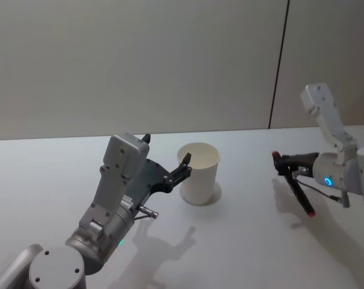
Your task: Place the pen into the pen holder.
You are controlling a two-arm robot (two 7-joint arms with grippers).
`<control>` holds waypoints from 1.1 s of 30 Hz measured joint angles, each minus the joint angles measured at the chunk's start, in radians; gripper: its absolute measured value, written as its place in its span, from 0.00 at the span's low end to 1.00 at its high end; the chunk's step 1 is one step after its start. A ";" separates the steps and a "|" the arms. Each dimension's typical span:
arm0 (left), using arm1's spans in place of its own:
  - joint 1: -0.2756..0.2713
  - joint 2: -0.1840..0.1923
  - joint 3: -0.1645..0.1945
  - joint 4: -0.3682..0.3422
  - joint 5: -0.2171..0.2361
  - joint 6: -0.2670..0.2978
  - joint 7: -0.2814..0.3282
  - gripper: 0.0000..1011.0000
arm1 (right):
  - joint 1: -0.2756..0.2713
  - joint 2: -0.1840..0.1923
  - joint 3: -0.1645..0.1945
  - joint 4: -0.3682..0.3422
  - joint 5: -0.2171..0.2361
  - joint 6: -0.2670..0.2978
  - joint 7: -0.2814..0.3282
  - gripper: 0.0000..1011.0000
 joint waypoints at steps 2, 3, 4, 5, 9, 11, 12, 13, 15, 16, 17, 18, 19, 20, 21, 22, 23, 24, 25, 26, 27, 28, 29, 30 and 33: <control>0.000 0.000 0.000 0.000 0.000 0.000 0.000 0.99 | -0.010 0.004 0.001 -0.018 0.000 -0.031 0.001 0.16; 0.000 0.000 0.000 0.000 0.000 0.000 0.000 0.99 | -0.014 0.005 0.001 -0.023 0.000 -0.043 0.002 0.16; 0.000 0.000 0.000 0.000 0.000 0.000 0.000 0.99 | -0.017 0.006 0.002 -0.028 0.000 -0.049 0.002 0.16; 0.000 0.000 0.000 0.000 0.000 0.000 0.000 0.99 | -0.024 0.009 0.003 -0.039 0.000 -0.072 0.003 0.16; 0.000 0.000 0.000 0.000 0.000 0.000 0.000 0.99 | -0.040 0.016 0.005 -0.063 0.001 -0.127 0.003 0.16; 0.000 0.000 0.000 0.000 0.000 0.000 0.000 0.99 | -0.051 0.020 0.006 -0.076 0.001 -0.159 0.004 0.16; 0.000 0.000 0.000 0.000 0.000 0.000 0.000 0.99 | -0.054 0.021 0.007 -0.080 0.002 -0.175 0.004 0.16; 0.000 0.000 0.000 0.000 0.000 0.000 0.000 0.99 | -0.061 0.024 0.007 -0.087 0.003 -0.198 0.004 0.16; 0.000 0.000 0.000 0.000 0.000 0.000 0.000 0.99 | -0.068 0.026 0.008 -0.095 0.004 -0.221 0.004 0.16; 0.000 0.000 0.000 0.000 0.000 0.000 0.000 0.99 | -0.071 0.028 0.008 -0.099 0.004 -0.233 0.004 0.16; 0.000 0.000 0.000 0.000 0.000 0.000 0.000 0.99 | -0.074 0.029 0.009 -0.102 0.005 -0.249 0.004 0.16; 0.000 0.000 0.000 0.000 0.000 0.000 0.000 0.99 | -0.077 0.029 0.009 -0.104 0.005 -0.257 0.004 0.16; 0.000 0.000 0.000 0.000 0.000 0.000 0.000 0.99 | -0.084 0.032 0.009 -0.110 0.007 -0.286 0.004 0.16; 0.000 0.000 0.000 0.000 0.000 0.000 0.000 0.99 | -0.090 0.034 0.010 -0.114 0.008 -0.316 0.003 0.16; 0.000 0.000 0.000 0.000 0.000 0.000 0.000 0.99 | -0.093 0.035 0.010 -0.117 0.008 -0.329 0.003 0.16; 0.000 0.000 0.000 0.000 0.000 0.000 0.000 0.99 | -0.095 0.035 0.011 -0.118 0.008 -0.342 0.003 0.16; 0.000 0.000 0.000 0.000 0.000 0.000 0.000 0.99 | -0.098 0.036 0.011 -0.120 0.009 -0.356 0.003 0.16; 0.000 0.000 0.000 0.000 0.000 0.000 0.000 0.99 | -0.103 0.038 0.011 -0.122 0.010 -0.382 0.003 0.16; 0.000 0.000 0.000 0.000 0.000 0.000 0.000 0.99 | -0.105 0.039 0.011 -0.123 0.011 -0.400 0.003 0.16; 0.000 0.000 0.000 0.000 0.000 0.000 0.000 0.99 | -0.108 0.039 0.011 -0.124 0.011 -0.415 0.003 0.16; 0.000 0.000 0.000 0.000 0.000 0.000 0.000 0.99 | -0.112 0.040 0.011 -0.124 0.013 -0.442 0.003 0.16; 0.000 0.000 0.000 0.000 0.000 0.000 0.000 0.99 | -0.113 0.041 0.011 -0.124 0.013 -0.457 0.004 0.16; 0.000 0.000 0.000 0.000 0.000 0.000 0.000 0.99 | -0.117 0.041 0.011 -0.124 0.015 -0.486 0.004 0.16; 0.000 0.000 0.000 0.000 0.000 0.000 0.000 0.99 | -0.117 0.041 0.011 -0.124 0.015 -0.486 0.004 0.16; 0.000 0.000 0.000 0.000 0.000 0.000 0.000 0.99 | -0.124 0.042 0.011 -0.120 0.017 -0.564 0.008 0.16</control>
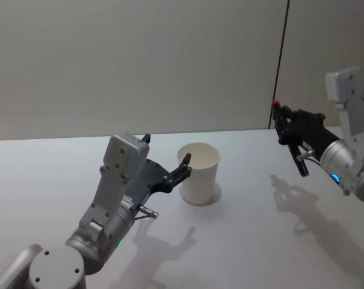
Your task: Place the pen into the pen holder.
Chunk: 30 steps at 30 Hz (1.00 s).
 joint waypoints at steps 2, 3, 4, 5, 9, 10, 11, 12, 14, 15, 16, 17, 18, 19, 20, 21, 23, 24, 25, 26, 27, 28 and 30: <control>0.000 0.000 0.000 0.000 0.000 0.000 0.000 0.99 | -0.002 0.000 -0.001 0.005 0.001 -0.030 0.002 0.16; 0.000 0.000 0.000 0.000 0.000 0.000 0.000 0.99 | -0.003 -0.001 -0.002 0.010 0.002 -0.066 0.004 0.16; 0.000 0.000 0.000 0.000 0.000 0.000 0.000 0.99 | -0.004 -0.001 -0.003 0.013 0.002 -0.082 0.005 0.16; 0.000 0.000 0.000 0.000 0.000 0.000 0.000 0.99 | -0.004 -0.002 -0.003 0.017 0.003 -0.097 0.006 0.16; 0.000 0.000 0.000 0.000 0.000 0.000 0.000 0.99 | -0.003 -0.007 -0.008 0.043 0.006 -0.200 0.016 0.16; 0.000 0.000 0.000 0.000 0.000 0.000 0.000 0.99 | -0.001 -0.009 -0.009 0.051 0.007 -0.217 0.017 0.16; 0.000 0.000 0.000 0.000 0.000 0.000 0.000 0.99 | 0.000 -0.010 -0.009 0.055 0.007 -0.233 0.019 0.16; 0.000 0.000 0.000 0.000 0.000 0.000 0.000 0.99 | 0.002 -0.012 -0.011 0.063 0.009 -0.255 0.022 0.16; 0.000 0.000 0.000 0.000 0.000 0.000 0.000 0.99 | 0.008 -0.017 -0.014 0.085 0.014 -0.302 0.029 0.16; 0.000 0.000 0.000 0.000 0.000 0.000 0.000 0.99 | 0.012 -0.020 -0.015 0.096 0.016 -0.326 0.033 0.16; 0.000 0.000 0.000 0.000 0.000 0.000 0.000 0.99 | 0.019 -0.025 -0.018 0.114 0.021 -0.368 0.041 0.16; 0.000 0.000 0.000 0.000 0.000 0.000 0.000 0.99 | 0.022 -0.027 -0.019 0.120 0.023 -0.380 0.043 0.16; 0.000 0.000 0.000 0.000 0.000 0.000 0.000 0.99 | 0.027 -0.030 -0.020 0.134 0.026 -0.401 0.048 0.16; 0.000 0.000 0.000 0.000 0.000 0.000 0.000 0.99 | 0.037 -0.036 -0.023 0.158 0.035 -0.444 0.059 0.16; 0.000 0.000 0.000 0.000 0.000 0.000 0.000 0.99 | 0.044 -0.041 -0.025 0.175 0.040 -0.471 0.065 0.16; 0.000 0.000 0.000 0.000 0.000 0.000 0.000 0.99 | 0.058 -0.050 -0.029 0.207 0.051 -0.509 0.079 0.16; 0.000 0.000 0.000 0.000 0.000 0.000 0.000 0.99 | 0.075 -0.059 -0.033 0.244 0.065 -0.556 0.096 0.16; 0.000 0.000 0.000 0.000 0.000 0.000 0.000 0.99 | 0.091 -0.069 -0.037 0.278 0.078 -0.594 0.112 0.16; 0.000 0.000 0.000 0.000 0.000 0.000 0.000 0.99 | 0.103 -0.073 -0.039 0.295 0.087 -0.617 0.123 0.16; 0.000 0.000 0.000 0.000 0.000 0.000 0.000 0.99 | 0.112 -0.081 -0.042 0.322 0.098 -0.637 0.133 0.16; 0.000 0.000 0.000 0.000 0.000 0.000 0.000 0.99 | 0.133 -0.092 -0.047 0.364 0.112 -0.676 0.153 0.16; 0.000 0.000 0.000 0.000 0.000 0.000 0.000 0.99 | 0.148 -0.100 -0.050 0.395 0.125 -0.704 0.169 0.16; 0.000 0.000 0.000 0.000 0.000 0.000 0.000 0.99 | 0.169 -0.112 -0.055 0.439 0.142 -0.736 0.189 0.16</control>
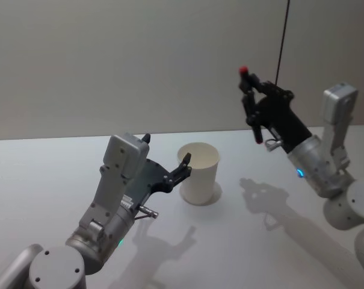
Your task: Place the pen into the pen holder.
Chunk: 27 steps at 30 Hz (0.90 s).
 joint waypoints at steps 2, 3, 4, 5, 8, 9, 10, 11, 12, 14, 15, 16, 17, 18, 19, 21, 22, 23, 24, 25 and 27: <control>0.000 0.000 0.000 0.000 0.000 0.000 0.000 0.99 | 0.039 -0.021 -0.006 0.078 0.038 -0.064 0.044 0.16; 0.000 0.000 0.000 0.000 0.000 0.000 0.000 0.99 | 0.058 -0.030 -0.008 0.116 0.050 -0.083 0.059 0.16; 0.000 0.000 0.000 0.000 0.000 0.000 0.000 0.99 | 0.083 -0.043 -0.010 0.167 0.077 -0.119 0.085 0.16; 0.000 0.000 0.000 0.000 0.000 0.000 0.000 0.99 | 0.101 -0.053 -0.010 0.195 0.089 -0.134 0.103 0.16; 0.000 0.000 0.000 0.000 0.000 0.000 0.000 0.99 | 0.152 -0.079 -0.009 0.304 0.138 -0.187 0.162 0.16; 0.000 0.000 0.000 0.000 0.000 0.000 0.000 0.99 | 0.164 -0.085 -0.008 0.328 0.153 -0.201 0.180 0.16; 0.000 0.000 0.000 0.000 0.000 0.000 0.000 0.99 | 0.190 -0.099 -0.005 0.381 0.176 -0.221 0.209 0.16; 0.000 0.000 0.000 0.000 0.000 0.000 0.000 0.99 | 0.190 -0.099 -0.005 0.381 0.176 -0.221 0.209 0.16; 0.000 0.000 0.000 0.000 0.000 0.000 0.000 0.99 | 0.201 -0.105 -0.002 0.402 0.187 -0.229 0.222 0.16; 0.000 0.000 0.000 0.000 0.000 0.000 0.000 0.99 | 0.239 -0.125 0.006 0.479 0.229 -0.261 0.276 0.16; 0.000 0.000 0.000 0.000 0.000 0.000 0.000 0.99 | 0.239 -0.125 0.006 0.479 0.229 -0.261 0.276 0.16; 0.000 0.000 0.000 0.000 0.000 0.000 0.000 0.99 | 0.259 -0.136 0.012 0.518 0.246 -0.272 0.298 0.16; 0.000 0.000 0.000 0.000 0.000 0.000 0.000 0.99 | 0.266 -0.140 0.014 0.532 0.254 -0.277 0.308 0.16; 0.000 0.000 0.000 0.000 0.000 0.000 0.000 0.99 | 0.282 -0.149 0.020 0.565 0.272 -0.286 0.332 0.16; 0.000 0.000 0.000 0.000 0.000 0.000 0.000 0.99 | 0.288 -0.153 0.022 0.577 0.279 -0.290 0.342 0.16; 0.000 0.000 0.000 0.000 0.000 0.000 0.000 0.99 | 0.304 -0.163 0.029 0.610 0.300 -0.297 0.371 0.16; 0.000 0.000 0.000 0.000 0.000 0.000 0.000 0.99 | 0.310 -0.167 0.032 0.624 0.306 -0.298 0.379 0.16; 0.000 0.000 0.000 0.000 0.000 0.000 0.000 0.99 | 0.313 -0.169 0.034 0.629 0.312 -0.299 0.387 0.16; 0.000 0.000 0.000 0.000 0.000 0.000 0.000 0.99 | 0.318 -0.173 0.037 0.641 0.319 -0.300 0.398 0.16; 0.000 0.000 0.000 0.000 0.000 0.000 0.000 0.99 | 0.326 -0.179 0.041 0.658 0.328 -0.301 0.412 0.16; 0.000 0.000 0.000 0.000 0.000 0.000 0.000 0.99 | 0.333 -0.185 0.046 0.674 0.337 -0.302 0.426 0.16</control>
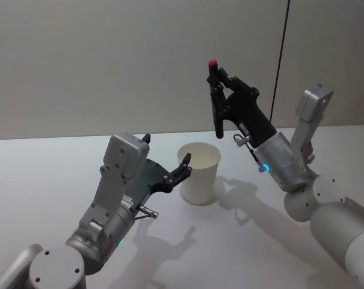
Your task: Place the pen into the pen holder.
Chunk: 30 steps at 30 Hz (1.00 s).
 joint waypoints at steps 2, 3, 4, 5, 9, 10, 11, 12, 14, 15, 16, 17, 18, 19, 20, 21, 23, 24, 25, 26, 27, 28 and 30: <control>0.000 0.000 0.000 0.000 0.000 0.000 0.000 0.99 | 0.008 -0.007 0.006 0.019 0.011 0.000 0.018 0.16; 0.000 0.000 0.000 0.000 0.000 0.000 0.000 0.99 | 0.013 -0.012 0.010 0.030 0.018 0.000 0.030 0.16; 0.000 0.000 0.000 0.000 0.000 0.000 0.000 0.99 | 0.013 -0.012 0.010 0.030 0.018 0.000 0.030 0.16; 0.000 0.000 0.000 0.000 0.000 0.000 0.000 0.99 | 0.017 -0.016 0.014 0.040 0.023 0.000 0.039 0.16; 0.000 0.000 0.000 0.000 0.000 0.000 0.000 0.99 | 0.024 -0.024 0.020 0.061 0.032 0.002 0.057 0.16; 0.000 0.000 0.000 0.000 0.000 0.000 0.000 0.99 | 0.026 -0.027 0.022 0.067 0.034 0.003 0.062 0.16; 0.000 0.000 0.000 0.000 0.000 0.000 0.000 0.99 | 0.027 -0.028 0.023 0.069 0.035 0.004 0.065 0.16; 0.000 0.000 0.000 0.000 0.000 0.000 0.000 0.99 | 0.028 -0.030 0.024 0.073 0.036 0.004 0.067 0.16; 0.000 0.000 0.000 0.000 0.000 0.000 0.000 0.99 | 0.030 -0.032 0.026 0.079 0.037 0.006 0.072 0.16; 0.000 0.000 0.000 0.000 0.000 0.000 0.000 0.99 | 0.031 -0.035 0.027 0.084 0.037 0.007 0.074 0.16; 0.000 0.000 0.000 0.000 0.000 0.000 0.000 0.99 | 0.031 -0.035 0.027 0.084 0.037 0.007 0.074 0.19; 0.000 0.000 0.000 0.000 0.000 0.000 0.000 0.99 | 0.031 -0.036 0.028 0.087 0.037 0.008 0.076 0.22; 0.000 0.000 0.000 0.000 0.000 0.000 0.000 0.99 | 0.032 -0.037 0.029 0.089 0.037 0.009 0.077 0.26; 0.000 0.000 0.000 0.000 0.000 0.000 0.000 0.99 | 0.032 -0.037 0.029 0.090 0.037 0.009 0.077 0.27; 0.000 0.000 0.000 0.000 0.000 0.000 0.000 0.99 | 0.033 -0.039 0.031 0.093 0.036 0.010 0.078 0.32; 0.000 0.000 0.000 0.000 0.000 0.000 0.000 0.99 | 0.033 -0.039 0.031 0.095 0.035 0.010 0.078 0.36; 0.000 0.000 0.000 0.000 0.000 0.000 0.000 0.99 | 0.033 -0.041 0.033 0.098 0.032 0.011 0.079 0.41; 0.000 0.000 0.000 0.000 0.000 0.000 0.000 0.99 | 0.034 -0.041 0.034 0.099 0.032 0.011 0.080 0.44; 0.000 0.000 0.000 0.000 0.000 0.000 0.000 0.99 | 0.034 -0.041 0.034 0.100 0.031 0.011 0.080 0.46; 0.000 0.000 0.000 0.000 0.000 0.000 0.000 0.99 | 0.034 -0.041 0.035 0.101 0.030 0.011 0.080 0.47; 0.000 0.000 0.000 0.000 0.000 0.000 0.000 0.99 | 0.034 -0.042 0.037 0.103 0.028 0.011 0.081 0.53; 0.000 0.000 0.000 0.000 0.000 0.000 0.000 0.99 | 0.035 -0.042 0.038 0.104 0.026 0.011 0.082 0.59; 0.000 0.000 0.000 0.000 0.000 0.000 0.000 0.99 | 0.035 -0.042 0.040 0.105 0.023 0.010 0.082 0.63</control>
